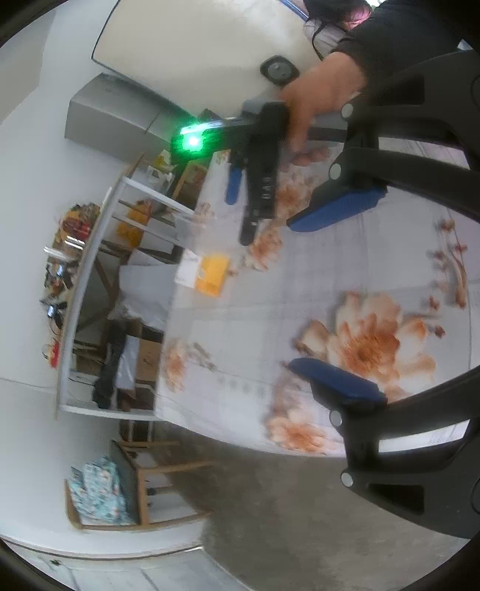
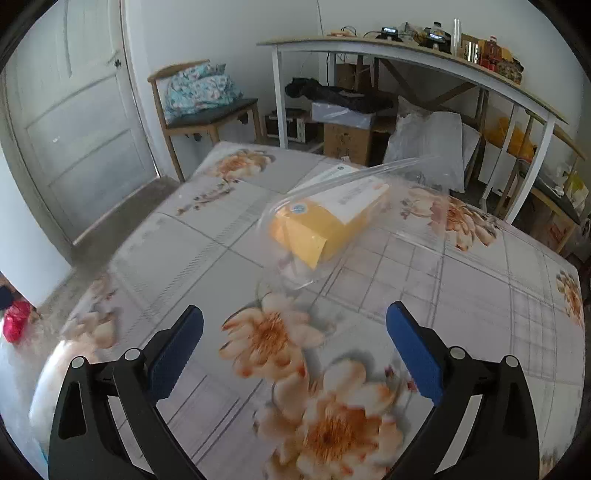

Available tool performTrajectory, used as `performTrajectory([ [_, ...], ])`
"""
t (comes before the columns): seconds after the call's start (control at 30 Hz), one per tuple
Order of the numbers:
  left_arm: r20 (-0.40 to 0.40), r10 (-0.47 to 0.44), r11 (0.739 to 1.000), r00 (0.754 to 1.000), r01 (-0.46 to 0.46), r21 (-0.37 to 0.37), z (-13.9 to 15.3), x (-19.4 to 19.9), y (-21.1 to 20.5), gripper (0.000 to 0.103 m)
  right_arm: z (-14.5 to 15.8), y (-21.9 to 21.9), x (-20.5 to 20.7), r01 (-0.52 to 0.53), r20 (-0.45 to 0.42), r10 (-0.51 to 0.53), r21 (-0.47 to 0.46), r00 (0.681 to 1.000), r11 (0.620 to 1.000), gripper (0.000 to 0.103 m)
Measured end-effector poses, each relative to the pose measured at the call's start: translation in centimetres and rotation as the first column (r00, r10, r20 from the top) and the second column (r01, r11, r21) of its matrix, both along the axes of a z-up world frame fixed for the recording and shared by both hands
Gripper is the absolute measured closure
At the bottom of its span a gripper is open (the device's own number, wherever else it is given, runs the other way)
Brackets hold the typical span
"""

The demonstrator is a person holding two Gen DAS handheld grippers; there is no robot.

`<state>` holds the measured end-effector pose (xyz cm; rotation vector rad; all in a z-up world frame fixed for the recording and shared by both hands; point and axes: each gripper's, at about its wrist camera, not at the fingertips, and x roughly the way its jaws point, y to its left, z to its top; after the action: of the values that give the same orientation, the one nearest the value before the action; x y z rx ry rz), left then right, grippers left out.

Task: Collect trash
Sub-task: 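Grasp the clear plastic tray rim with the right gripper while left grasps the medicine box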

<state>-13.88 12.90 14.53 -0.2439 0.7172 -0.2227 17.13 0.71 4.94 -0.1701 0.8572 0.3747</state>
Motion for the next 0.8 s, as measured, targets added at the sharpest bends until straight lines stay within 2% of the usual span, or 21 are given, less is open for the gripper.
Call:
performTrajectory([
  [0.07, -0.013, 0.010, 1.000, 1.000, -0.010, 0.000, -0.7, 0.1, 1.0, 0.036, -0.5, 0.2, 0.8, 0.003, -0.011, -0.003, 0.007, 1.000, 1.000, 0.029],
  [0.1, -0.018, 0.013, 1.000, 1.000, -0.013, -0.004, -1.0, 0.2, 1.4, 0.036, -1.0, 0.4, 1.3, -0.001, -0.037, 0.001, 0.005, 0.999, 1.000, 0.046],
  [0.13, -0.023, 0.015, 1.000, 1.000, -0.016, -0.007, -1.1, 0.3, 1.7, 0.036, -1.6, 0.7, 1.8, -0.002, -0.066, 0.002, -0.001, 0.998, 1.000, 0.055],
  [0.2, -0.027, 0.019, 1.000, 0.999, -0.019, -0.006, -1.5, 0.6, 2.1, 0.036, -2.4, 1.3, 2.0, -0.021, -0.097, 0.020, -0.002, 0.995, 1.000, 0.059],
  [0.23, -0.027, 0.018, 1.000, 0.999, -0.018, -0.007, -1.5, 0.7, 2.3, 0.036, -2.6, 1.5, 1.8, -0.023, -0.083, 0.022, -0.008, 0.996, 1.000, 0.060],
  [0.27, -0.027, 0.016, 1.000, 1.000, -0.017, -0.009, -1.5, 0.8, 2.4, 0.036, -2.7, 1.5, 1.7, -0.025, -0.078, 0.024, -0.008, 0.997, 1.000, 0.065],
  [0.33, -0.028, 0.008, 1.000, 1.000, -0.009, -0.011, -1.4, 1.3, 2.2, 0.036, -2.7, 1.4, 1.7, -0.025, -0.082, 0.025, -0.006, 0.996, 1.000, 0.093],
  [0.47, -0.018, -0.013, 1.000, 1.000, 0.013, -0.025, -1.0, 3.6, 1.3, 0.035, -2.7, 0.7, 1.3, -0.011, -0.072, 0.011, -0.005, 0.997, 1.000, 0.095],
  [0.63, -0.013, -0.062, 0.998, 0.998, 0.061, -0.028, -0.4, 9.0, -0.9, 0.034, -2.4, -0.2, 0.8, -0.014, -0.074, 0.012, -0.028, 0.997, 1.000, 0.097],
  [0.8, -0.047, -0.110, 0.991, 0.993, 0.113, 0.067, -0.6, 15.7, -4.4, 0.034, -1.8, -2.5, -0.7, 0.014, -0.085, -0.022, -0.092, 0.996, 0.996, 0.098],
])
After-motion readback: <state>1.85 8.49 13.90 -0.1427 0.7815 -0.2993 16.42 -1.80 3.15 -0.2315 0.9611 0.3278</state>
